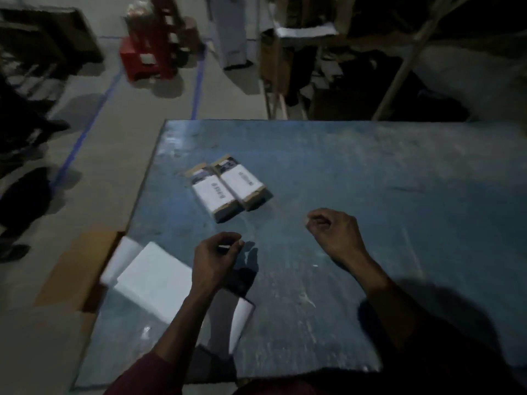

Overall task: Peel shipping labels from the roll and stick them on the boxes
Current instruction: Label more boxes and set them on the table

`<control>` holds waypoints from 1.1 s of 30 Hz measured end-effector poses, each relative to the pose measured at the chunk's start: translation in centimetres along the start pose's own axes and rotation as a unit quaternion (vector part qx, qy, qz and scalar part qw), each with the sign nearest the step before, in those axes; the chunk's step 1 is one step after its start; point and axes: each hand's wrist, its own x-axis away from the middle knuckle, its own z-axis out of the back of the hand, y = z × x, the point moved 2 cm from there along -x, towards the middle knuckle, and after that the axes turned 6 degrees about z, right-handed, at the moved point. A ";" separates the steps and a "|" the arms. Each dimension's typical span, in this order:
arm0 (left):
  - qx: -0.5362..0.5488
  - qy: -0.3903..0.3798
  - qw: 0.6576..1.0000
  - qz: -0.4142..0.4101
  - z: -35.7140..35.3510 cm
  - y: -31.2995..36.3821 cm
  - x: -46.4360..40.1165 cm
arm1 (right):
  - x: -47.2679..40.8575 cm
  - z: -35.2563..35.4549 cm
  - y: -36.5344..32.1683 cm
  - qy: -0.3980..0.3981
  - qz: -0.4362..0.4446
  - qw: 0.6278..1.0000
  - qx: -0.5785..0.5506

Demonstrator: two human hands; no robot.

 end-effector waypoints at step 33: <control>-0.423 -0.281 0.803 -0.312 -40.4 18.1 9.9 | 16.9 39.3 22.0 0.153 -0.217 0.827 0.495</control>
